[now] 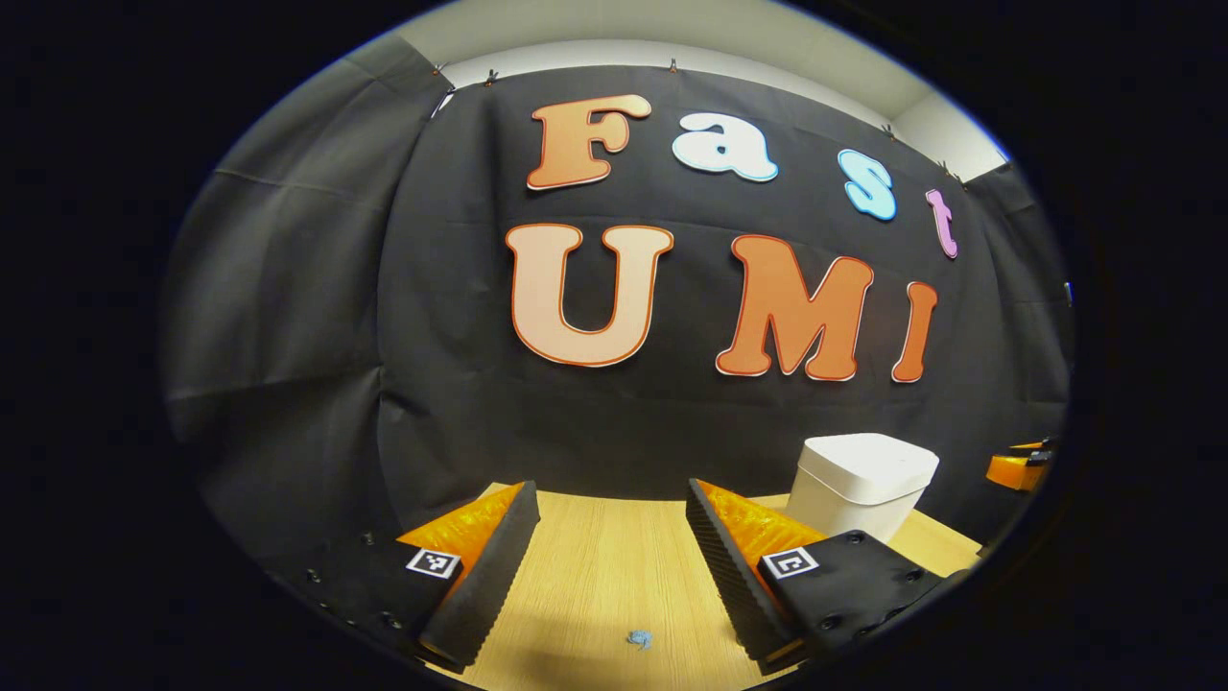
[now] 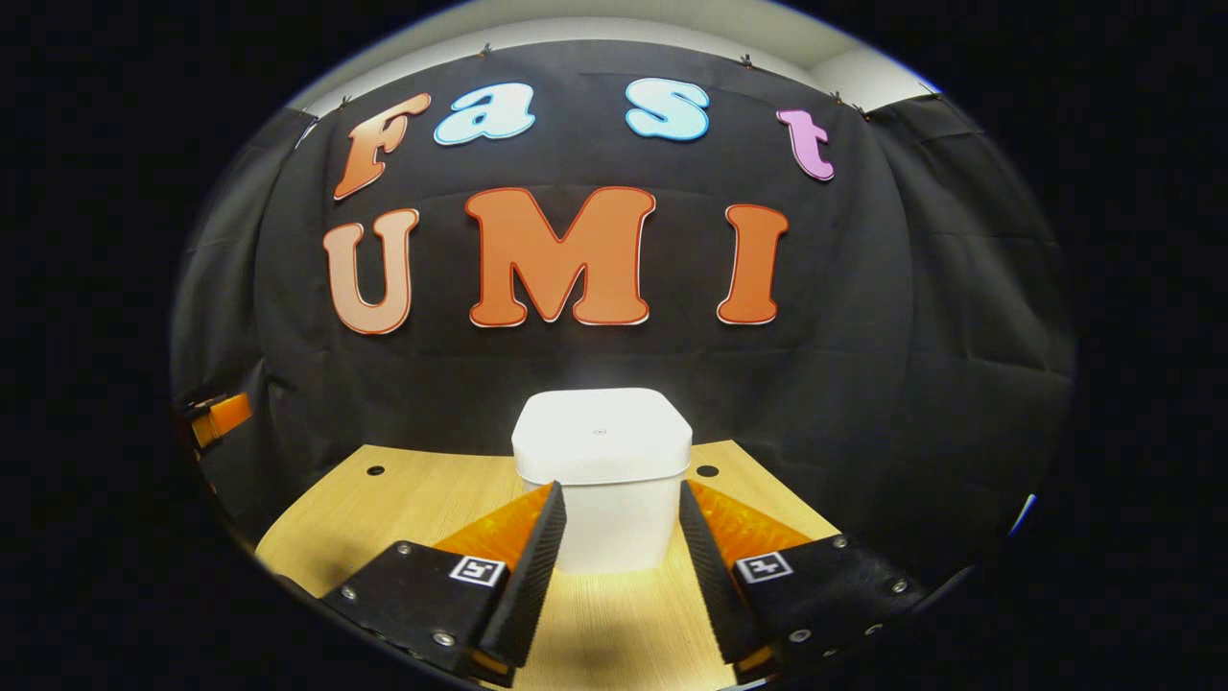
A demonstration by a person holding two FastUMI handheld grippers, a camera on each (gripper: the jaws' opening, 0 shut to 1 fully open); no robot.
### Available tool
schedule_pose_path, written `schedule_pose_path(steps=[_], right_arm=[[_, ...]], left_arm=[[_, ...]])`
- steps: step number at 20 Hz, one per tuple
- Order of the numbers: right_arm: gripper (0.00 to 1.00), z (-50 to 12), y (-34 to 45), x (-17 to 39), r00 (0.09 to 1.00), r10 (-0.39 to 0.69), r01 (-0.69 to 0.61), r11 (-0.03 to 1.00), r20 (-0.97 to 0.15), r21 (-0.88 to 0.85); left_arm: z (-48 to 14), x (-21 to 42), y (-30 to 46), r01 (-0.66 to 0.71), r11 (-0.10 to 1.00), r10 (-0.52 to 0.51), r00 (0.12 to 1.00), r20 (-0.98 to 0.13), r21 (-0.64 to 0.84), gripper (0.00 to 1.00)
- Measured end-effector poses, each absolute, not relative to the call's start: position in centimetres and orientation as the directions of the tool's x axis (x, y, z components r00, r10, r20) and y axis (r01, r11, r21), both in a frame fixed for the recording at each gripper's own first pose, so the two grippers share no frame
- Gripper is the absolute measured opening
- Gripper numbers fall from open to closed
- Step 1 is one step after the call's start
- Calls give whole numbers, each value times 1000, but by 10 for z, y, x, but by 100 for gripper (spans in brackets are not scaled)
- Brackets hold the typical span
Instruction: Press the lid of the desktop garbage bin to open it, pick up the crumpled paper on the desktop and throw it into the bin, then pick up the pop can on the desktop and drop it into the bin, and finally close the garbage bin lid.
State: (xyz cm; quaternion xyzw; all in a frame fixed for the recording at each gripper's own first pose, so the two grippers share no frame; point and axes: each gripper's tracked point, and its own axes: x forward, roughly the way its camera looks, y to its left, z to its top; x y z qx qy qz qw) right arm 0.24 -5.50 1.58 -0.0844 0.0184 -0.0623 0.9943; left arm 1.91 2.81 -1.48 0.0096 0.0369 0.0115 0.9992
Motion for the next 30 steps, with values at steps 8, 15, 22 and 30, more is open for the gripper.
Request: schedule_pose_path(steps=[8, 15, 22, 30], right_arm=[[1, 10, -56, 14, 987, -117, 93, 974, -106, -208], [1, 55, -50, 56, 987, -97, 54, 953, -130, -299], [1, 93, -42, 124, 980, -63, 1, 951, -191, -309], [1, 53, -49, 188, 923, -75, -41, 956, -378, -290]], left_arm=[[-14, 19, 28, -28, 999, 30, 997, -69, 39, 98], [-22, 28, 34, -39, 998, 42, 996, -84, 40, 98], [-23, 36, 47, -63, 997, 67, 995, -80, 53, 98], [-33, 41, 60, -83, 995, 90, 989, -116, 63, 99]])
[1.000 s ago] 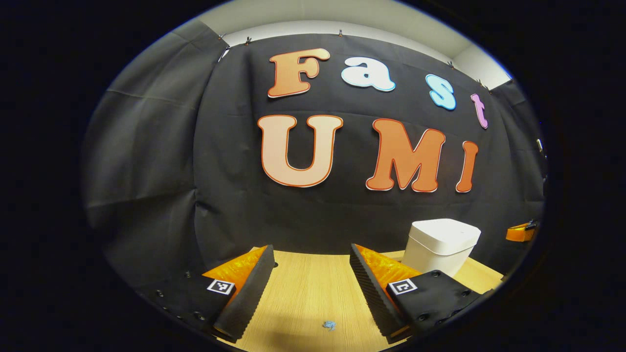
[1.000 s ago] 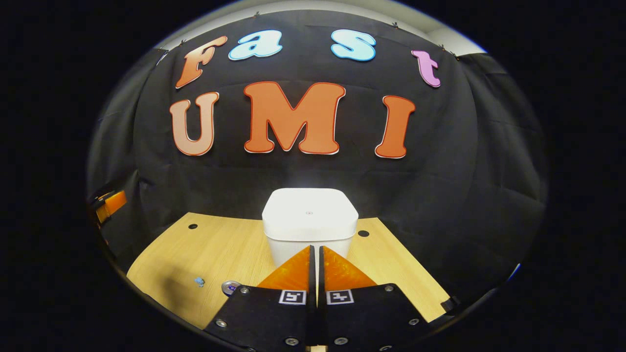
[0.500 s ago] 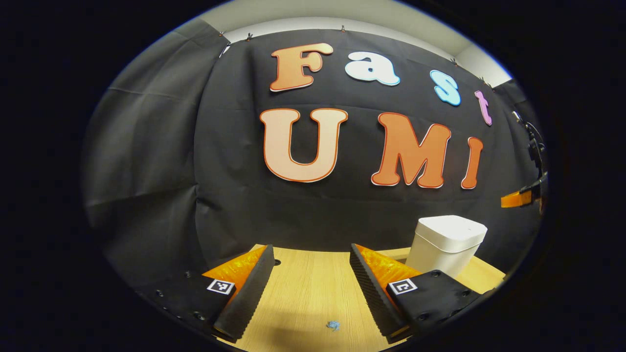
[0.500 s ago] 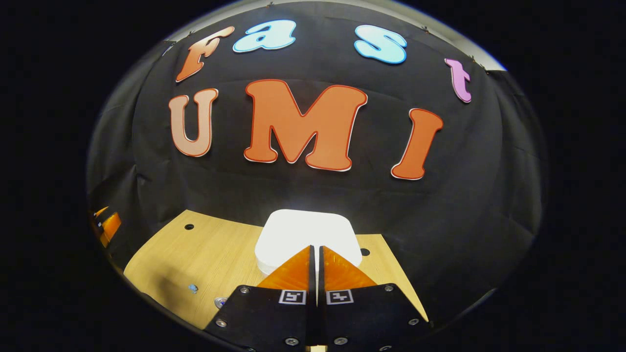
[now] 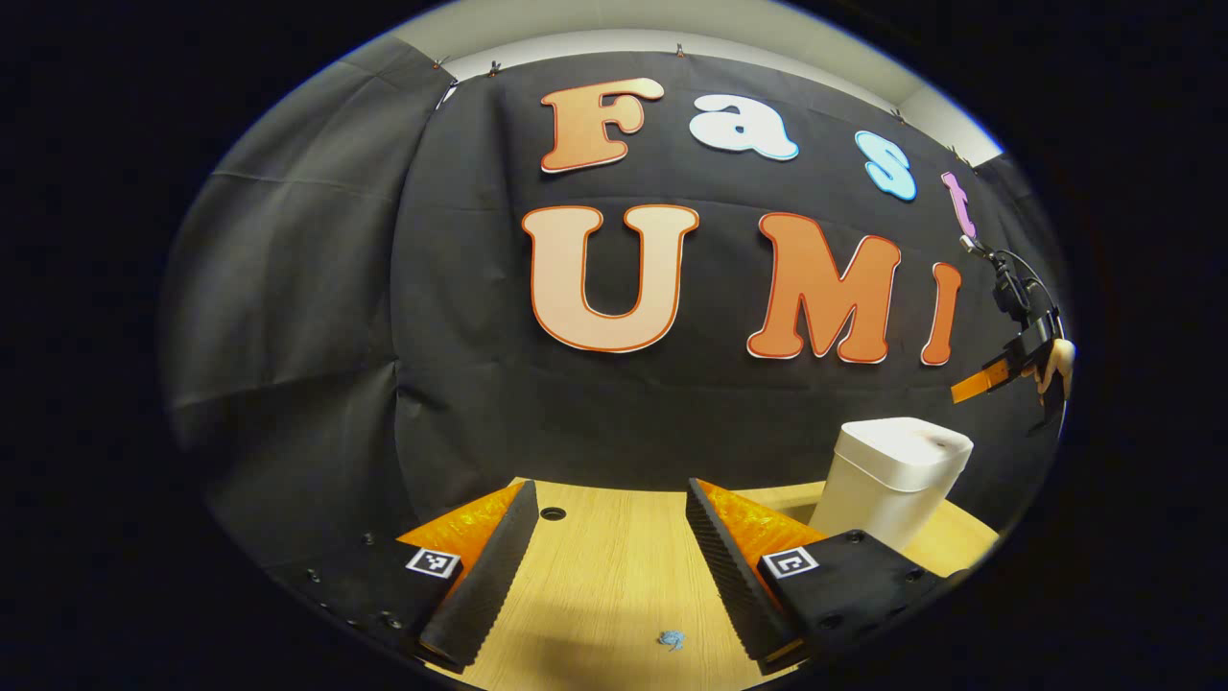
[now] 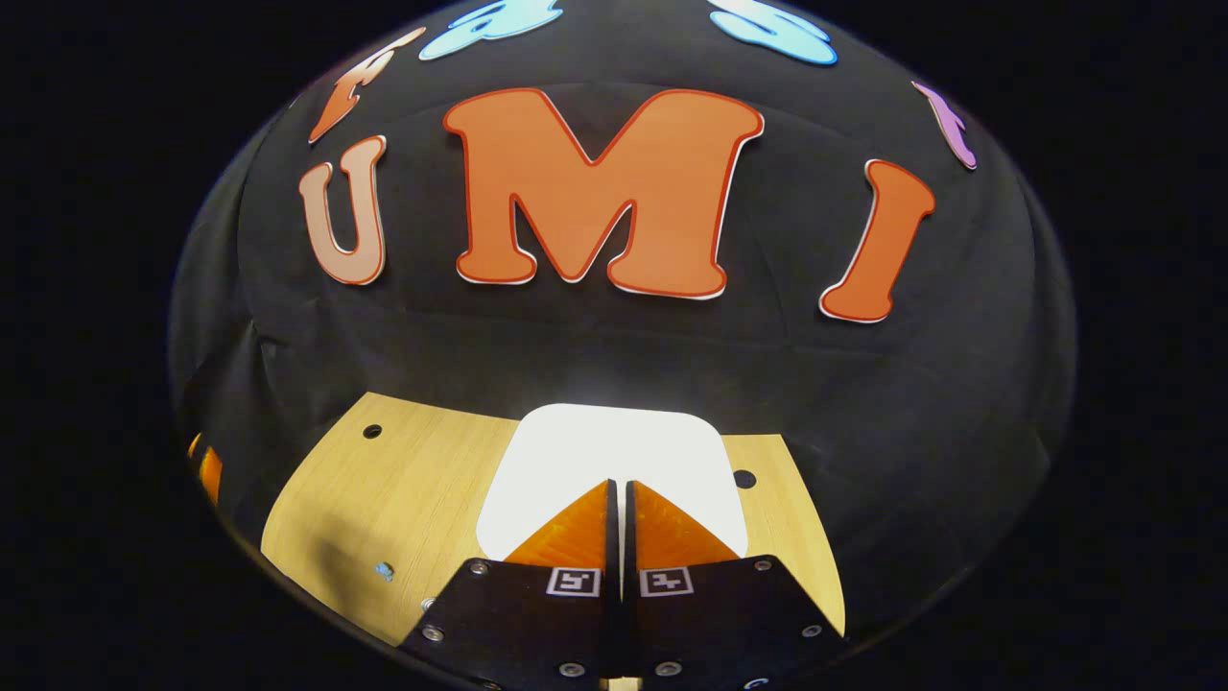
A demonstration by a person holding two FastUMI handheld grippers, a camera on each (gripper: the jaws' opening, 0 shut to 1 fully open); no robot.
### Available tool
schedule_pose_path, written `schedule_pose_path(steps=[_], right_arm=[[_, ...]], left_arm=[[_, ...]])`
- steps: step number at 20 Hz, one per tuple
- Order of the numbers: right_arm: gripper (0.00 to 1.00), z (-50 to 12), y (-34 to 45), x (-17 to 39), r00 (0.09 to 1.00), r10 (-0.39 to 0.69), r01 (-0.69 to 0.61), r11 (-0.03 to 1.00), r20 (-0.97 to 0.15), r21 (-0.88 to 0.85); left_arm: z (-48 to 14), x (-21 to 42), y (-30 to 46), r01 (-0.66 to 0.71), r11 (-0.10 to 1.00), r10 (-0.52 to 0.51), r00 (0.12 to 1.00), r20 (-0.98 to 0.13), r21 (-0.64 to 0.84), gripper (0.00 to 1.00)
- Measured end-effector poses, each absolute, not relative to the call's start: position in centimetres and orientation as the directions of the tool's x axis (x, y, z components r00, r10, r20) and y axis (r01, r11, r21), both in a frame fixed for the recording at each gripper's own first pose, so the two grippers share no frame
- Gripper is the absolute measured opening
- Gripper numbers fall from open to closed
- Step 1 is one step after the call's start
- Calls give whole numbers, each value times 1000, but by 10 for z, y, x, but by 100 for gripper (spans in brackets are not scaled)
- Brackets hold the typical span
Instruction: Press the lid of the desktop garbage bin to open it, pick up the crumpled paper on the desktop and throw it into the bin, then pick up the pop can on the desktop and drop it into the bin, and finally close the garbage bin lid.
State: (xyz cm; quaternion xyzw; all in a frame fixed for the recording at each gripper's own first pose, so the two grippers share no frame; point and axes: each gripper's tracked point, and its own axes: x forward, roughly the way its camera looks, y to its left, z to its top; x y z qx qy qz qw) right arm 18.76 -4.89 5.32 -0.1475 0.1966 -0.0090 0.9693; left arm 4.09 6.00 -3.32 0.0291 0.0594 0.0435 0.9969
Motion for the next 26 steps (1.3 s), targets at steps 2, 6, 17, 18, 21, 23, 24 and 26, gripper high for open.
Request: schedule_pose_path(steps=[2, 6, 17, 18, 21, 23, 24, 26], right_arm=[[1, 38, -50, 194, 906, -86, -46, 953, -414, -300], [1, 11, -58, 194, 870, -114, -48, 948, -479, -314], [1, -2, -60, 189, 885, -91, -33, 966, -458, -257], [1, -2, -60, 190, 884, -76, -40, 971, -461, -237], [1, 3, -59, 190, 890, -78, -70, 950, -449, -304], [1, 22, -58, 185, 911, -104, -29, 949, -399, -313], [0, 44, -53, 186, 939, -92, -13, 953, -332, -303], [0, 81, -44, 172, 970, -78, 8, 957, -232, -289]], left_arm=[[-36, 41, 62, -90, 994, 97, 988, -123, 64, 99], [-38, 43, 66, -104, 992, 113, 985, -130, 69, 98], [-48, 39, 61, -91, 994, 98, 985, -140, 57, 99], [-48, 38, 60, -88, 995, 95, 986, -139, 56, 99], [-40, 34, 58, -85, 995, 90, 988, -123, 51, 98], [-34, 29, 57, -85, 995, 91, 989, -113, 59, 99], [-29, 26, 58, -88, 994, 94, 990, -105, 64, 98], [-23, 21, 60, -96, 993, 101, 991, -92, 63, 99]])
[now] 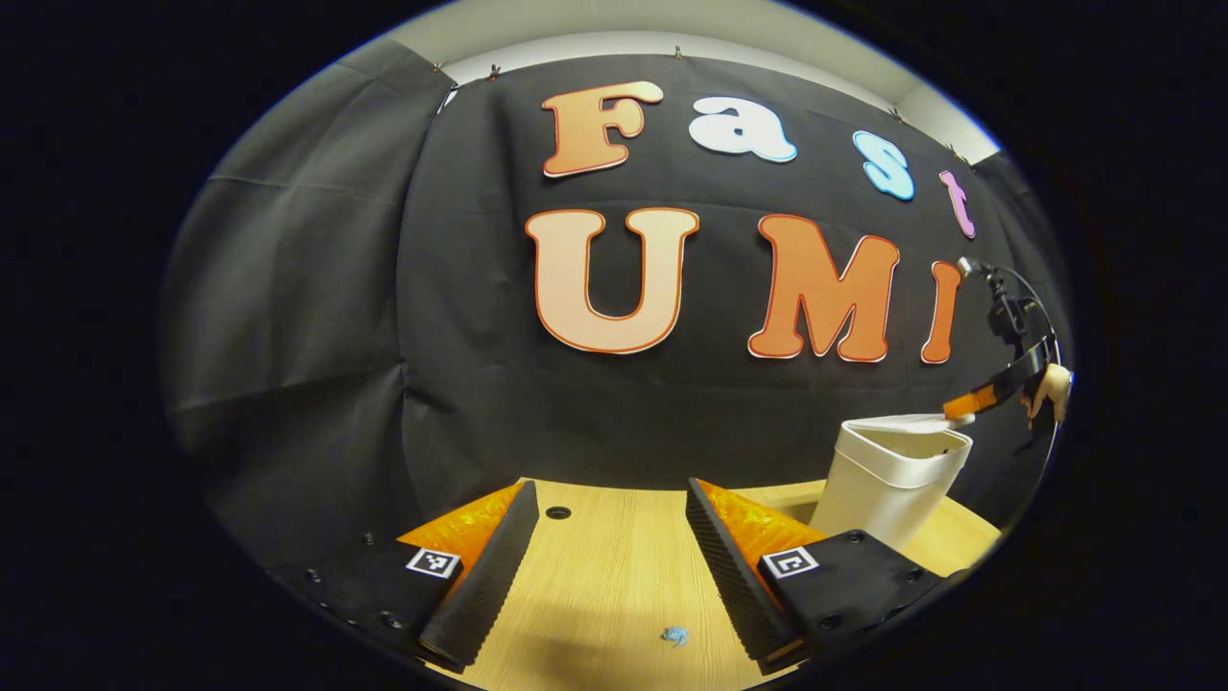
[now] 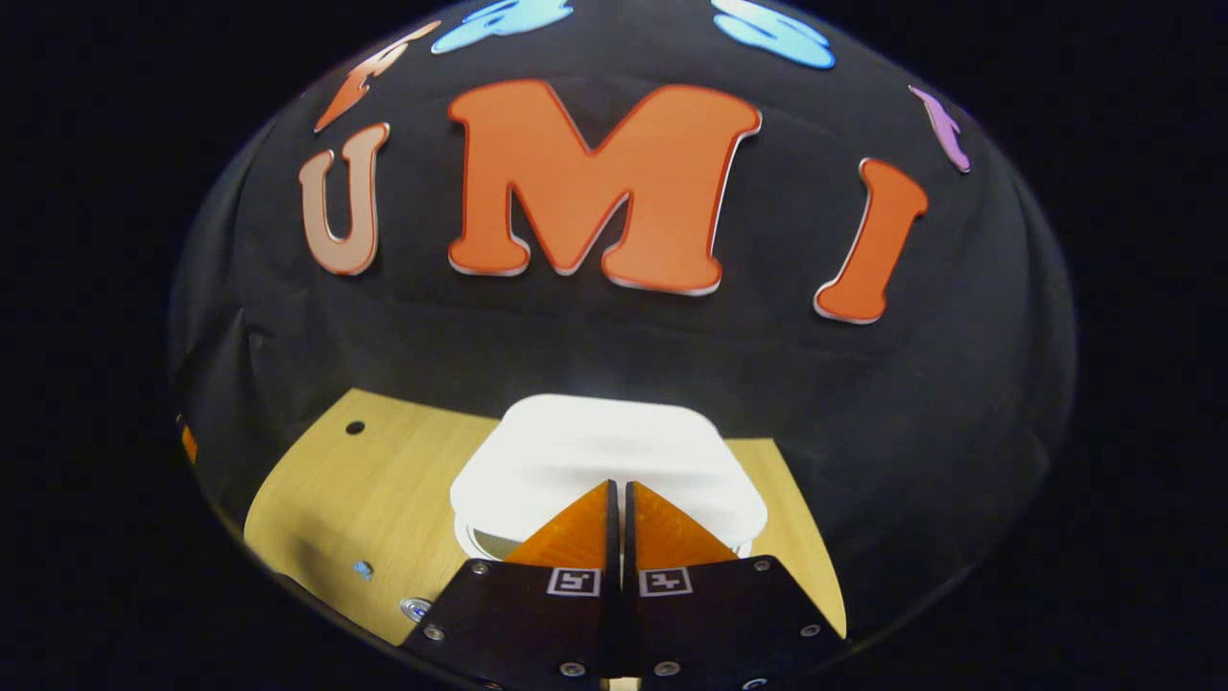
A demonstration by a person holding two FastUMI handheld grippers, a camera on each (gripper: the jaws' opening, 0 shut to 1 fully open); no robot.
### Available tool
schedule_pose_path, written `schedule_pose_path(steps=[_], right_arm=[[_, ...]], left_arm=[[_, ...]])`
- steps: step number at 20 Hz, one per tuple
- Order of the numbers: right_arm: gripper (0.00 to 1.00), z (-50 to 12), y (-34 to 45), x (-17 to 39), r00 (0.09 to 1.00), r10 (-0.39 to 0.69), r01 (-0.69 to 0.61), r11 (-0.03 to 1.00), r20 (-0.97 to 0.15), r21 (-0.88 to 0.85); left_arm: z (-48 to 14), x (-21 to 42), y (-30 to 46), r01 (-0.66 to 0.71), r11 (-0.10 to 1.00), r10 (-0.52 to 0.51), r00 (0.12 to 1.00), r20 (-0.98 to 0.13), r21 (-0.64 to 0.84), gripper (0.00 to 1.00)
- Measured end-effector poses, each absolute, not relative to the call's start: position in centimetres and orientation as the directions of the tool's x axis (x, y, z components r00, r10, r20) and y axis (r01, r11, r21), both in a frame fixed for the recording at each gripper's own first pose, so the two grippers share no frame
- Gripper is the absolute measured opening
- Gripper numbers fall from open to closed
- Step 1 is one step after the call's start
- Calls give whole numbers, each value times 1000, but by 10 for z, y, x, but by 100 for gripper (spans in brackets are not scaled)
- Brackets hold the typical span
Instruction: Press the lid of the desktop garbage bin to open it, pick up the crumpled paper on the desktop and throw it into the bin, then pick up the pop can on the desktop and drop it into the bin, and finally close the garbage bin lid.
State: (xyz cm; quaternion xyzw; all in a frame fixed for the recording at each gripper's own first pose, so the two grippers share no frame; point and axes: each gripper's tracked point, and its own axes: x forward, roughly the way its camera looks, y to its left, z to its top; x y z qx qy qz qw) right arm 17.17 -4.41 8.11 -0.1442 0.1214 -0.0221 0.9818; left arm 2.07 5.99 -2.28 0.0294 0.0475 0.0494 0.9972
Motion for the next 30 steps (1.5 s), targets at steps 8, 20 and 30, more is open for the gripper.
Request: schedule_pose_path(steps=[8, 20, 30], right_arm=[[0, 153, -6, 91, 1000, 17, -19, 948, -8, -317], [1, 97, 0, 46, 999, 22, -12, 959, 32, -282], [66, 25, 2, 29, 998, 31, -40, 979, -52, -199]], left_arm=[[-13, 3, 56, -96, 993, 101, 992, -76, 63, 99], [-13, -8, 53, -92, 994, 96, 994, -58, 67, 99], [-27, -8, 51, -63, 996, 66, 996, -54, 56, 99]])
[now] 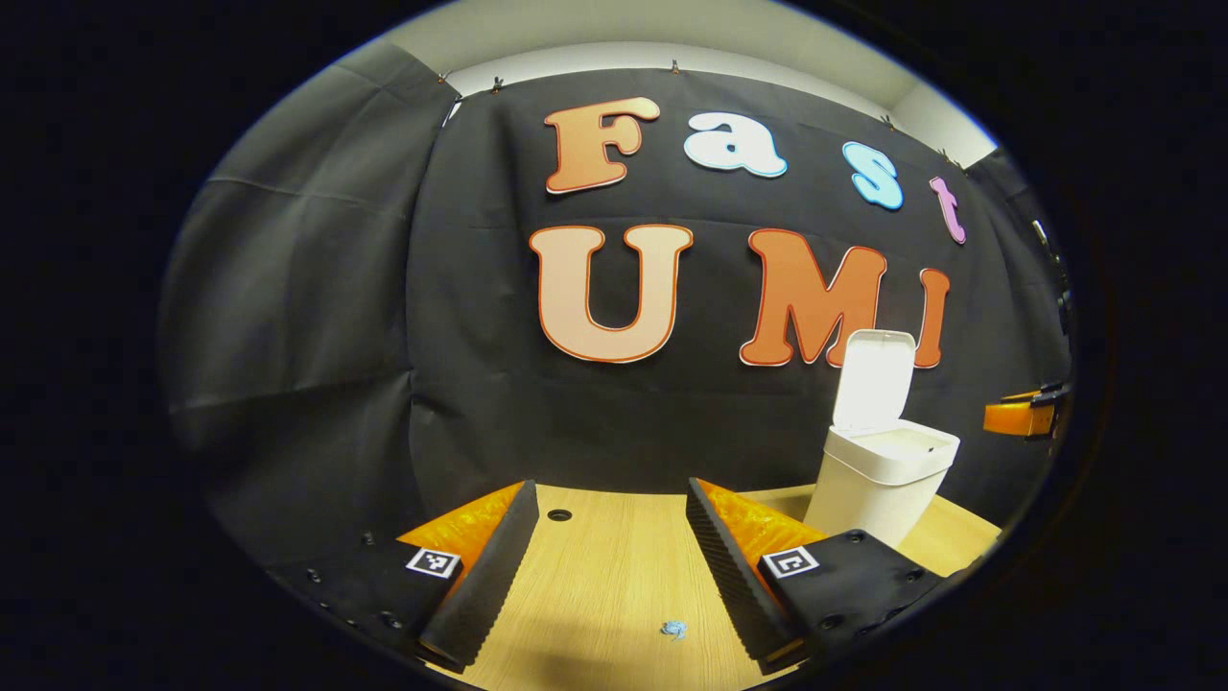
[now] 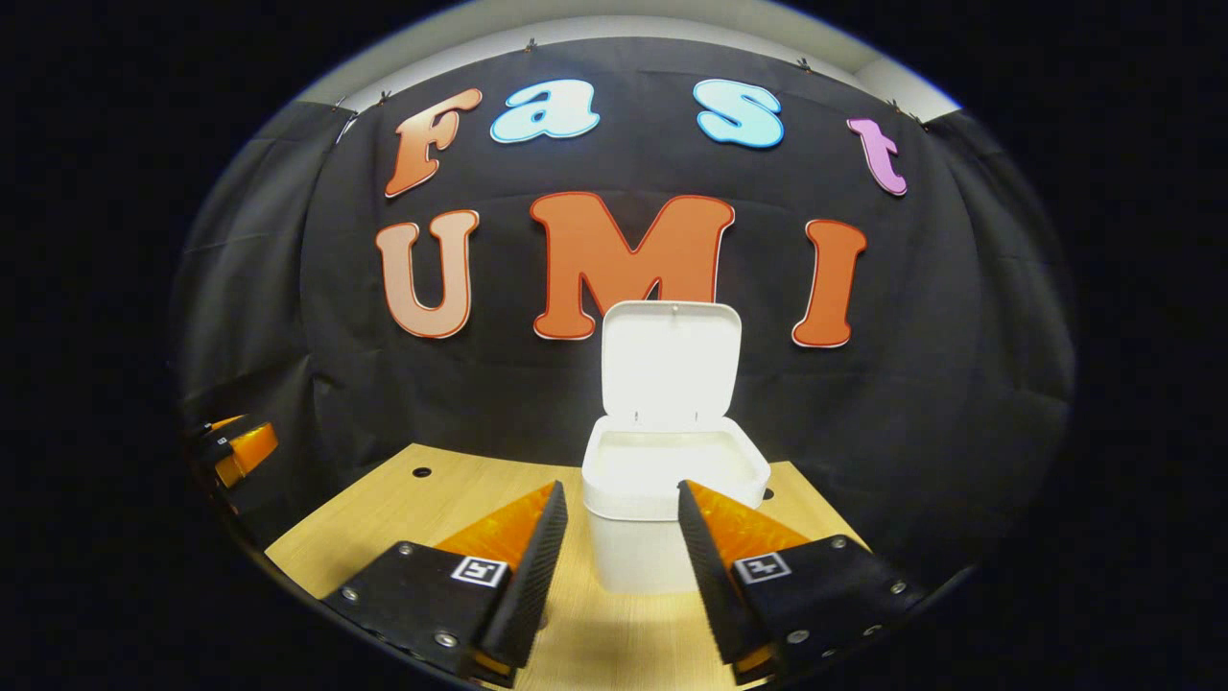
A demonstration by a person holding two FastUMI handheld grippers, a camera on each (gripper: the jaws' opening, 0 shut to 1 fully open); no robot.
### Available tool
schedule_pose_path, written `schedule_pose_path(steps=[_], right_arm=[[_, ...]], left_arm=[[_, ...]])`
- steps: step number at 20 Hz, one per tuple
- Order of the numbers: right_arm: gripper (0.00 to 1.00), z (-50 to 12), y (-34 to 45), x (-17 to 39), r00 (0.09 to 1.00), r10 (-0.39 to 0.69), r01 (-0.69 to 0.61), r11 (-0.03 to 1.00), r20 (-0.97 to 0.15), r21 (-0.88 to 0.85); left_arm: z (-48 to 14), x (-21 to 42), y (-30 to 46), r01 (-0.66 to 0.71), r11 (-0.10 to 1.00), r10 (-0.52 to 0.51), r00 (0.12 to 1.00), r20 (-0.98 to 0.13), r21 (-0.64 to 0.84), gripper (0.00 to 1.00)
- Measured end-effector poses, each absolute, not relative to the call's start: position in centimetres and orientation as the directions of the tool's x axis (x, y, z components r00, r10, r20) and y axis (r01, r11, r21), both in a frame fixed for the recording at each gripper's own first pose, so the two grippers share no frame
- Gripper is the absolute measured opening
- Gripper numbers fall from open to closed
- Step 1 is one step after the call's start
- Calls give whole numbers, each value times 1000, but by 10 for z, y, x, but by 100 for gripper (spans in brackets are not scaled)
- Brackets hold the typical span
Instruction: Press the lid of the desktop garbage bin to open it, pick up the crumpled paper on the desktop and throw it into the bin, then pick up the pop can on the desktop and drop it into the bin, and finally close the garbage bin lid.
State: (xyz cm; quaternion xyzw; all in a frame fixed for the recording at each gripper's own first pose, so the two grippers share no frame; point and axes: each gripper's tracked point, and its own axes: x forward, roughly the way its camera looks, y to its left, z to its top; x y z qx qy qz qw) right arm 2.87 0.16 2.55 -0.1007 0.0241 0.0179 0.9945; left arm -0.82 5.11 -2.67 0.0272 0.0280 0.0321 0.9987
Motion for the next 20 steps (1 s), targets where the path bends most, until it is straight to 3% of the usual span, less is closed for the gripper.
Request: schedule_pose_path(steps=[1, 3, 20], right_arm=[[86, 19, 3, 27, 998, 30, -43, 978, -64, -203], [97, 7, 2, 26, 996, 15, -34, 974, -88, -224], [98, -50, -50, 23, 966, -118, 61, 969, -232, -241]], left_arm=[[-31, -7, 50, -54, 997, 57, 997, -54, 56, 99], [-40, -4, 47, -44, 997, 48, 997, -64, 64, 99], [-147, 40, 14, 37, 997, -21, 966, -256, 60, 99]])
